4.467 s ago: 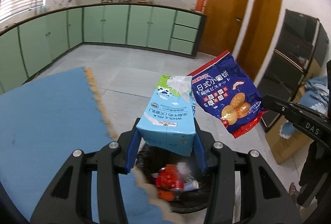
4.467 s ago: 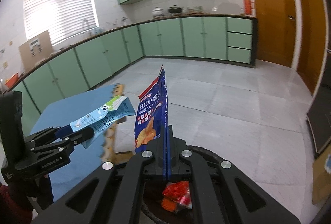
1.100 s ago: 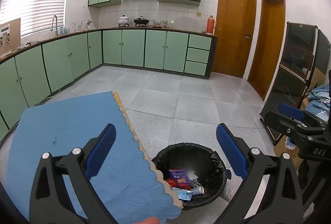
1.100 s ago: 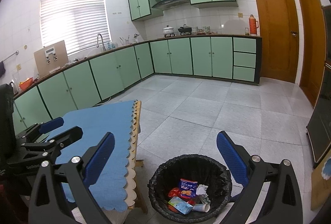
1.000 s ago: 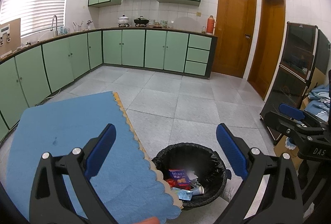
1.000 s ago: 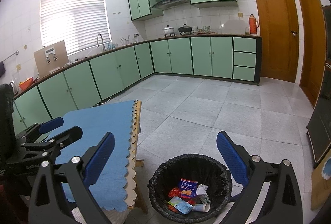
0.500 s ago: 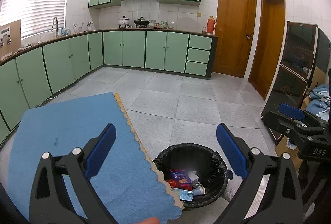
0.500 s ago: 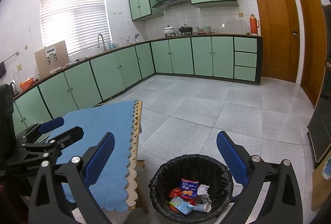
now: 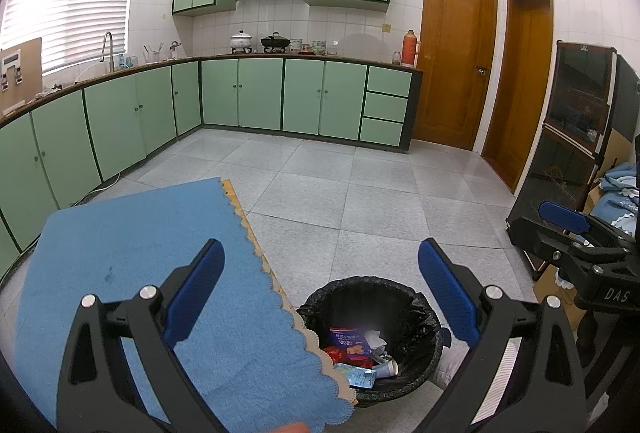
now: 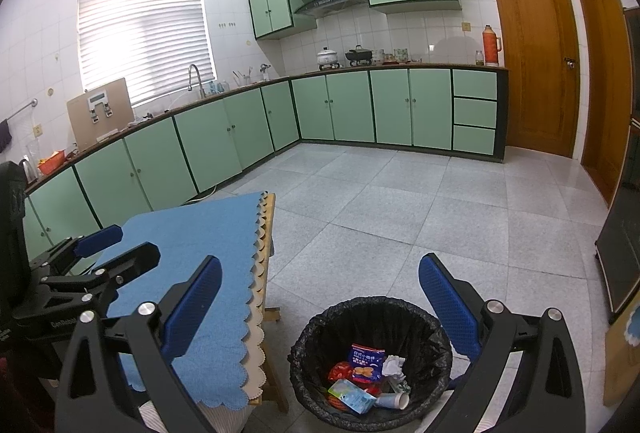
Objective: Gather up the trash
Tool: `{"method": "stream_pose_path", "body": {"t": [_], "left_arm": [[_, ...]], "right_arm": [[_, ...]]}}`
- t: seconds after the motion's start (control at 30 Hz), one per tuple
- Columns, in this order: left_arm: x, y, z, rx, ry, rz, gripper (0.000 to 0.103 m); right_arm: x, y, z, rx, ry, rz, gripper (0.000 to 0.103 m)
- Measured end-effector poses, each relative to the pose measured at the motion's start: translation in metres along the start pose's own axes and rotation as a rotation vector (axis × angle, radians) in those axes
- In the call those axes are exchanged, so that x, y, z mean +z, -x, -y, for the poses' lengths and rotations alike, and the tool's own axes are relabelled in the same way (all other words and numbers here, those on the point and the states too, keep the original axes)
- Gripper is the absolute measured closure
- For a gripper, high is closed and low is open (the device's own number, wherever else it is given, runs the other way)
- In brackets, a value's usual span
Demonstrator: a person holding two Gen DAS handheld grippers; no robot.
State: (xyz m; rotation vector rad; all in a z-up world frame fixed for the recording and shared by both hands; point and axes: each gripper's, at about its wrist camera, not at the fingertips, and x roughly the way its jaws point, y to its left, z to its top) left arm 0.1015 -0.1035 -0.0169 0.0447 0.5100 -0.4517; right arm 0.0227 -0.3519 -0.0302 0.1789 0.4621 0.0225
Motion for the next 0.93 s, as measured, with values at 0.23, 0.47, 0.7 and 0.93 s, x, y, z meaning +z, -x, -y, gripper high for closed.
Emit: {"method": "stream_pose_path", "body": {"t": [0.23, 0.47, 0.7, 0.93], "left_arm": [[-0.0005, -0.0011, 0.0006, 0.0, 0.002, 0.0, 0.009], [-0.0022, -0.0013, 0.0002, -0.001, 0.011, 0.001, 0.009], [-0.0035, -0.0023, 0.0023, 0.0, 0.008, -0.002, 0.009], [-0.0036, -0.003, 0.0056, 0.002, 0.007, -0.007, 0.009]], "right_arm": [[-0.0022, -0.0035, -0.0035, -0.002, -0.002, -0.005, 0.006], [-0.0019, -0.0072, 0.0011, -0.005, -0.007, -0.012, 0.006], [-0.0019, -0.0077, 0.0027, -0.004, -0.008, -0.013, 0.006], [-0.0019, -0.0078, 0.002, -0.004, -0.009, -0.013, 0.006]]}}
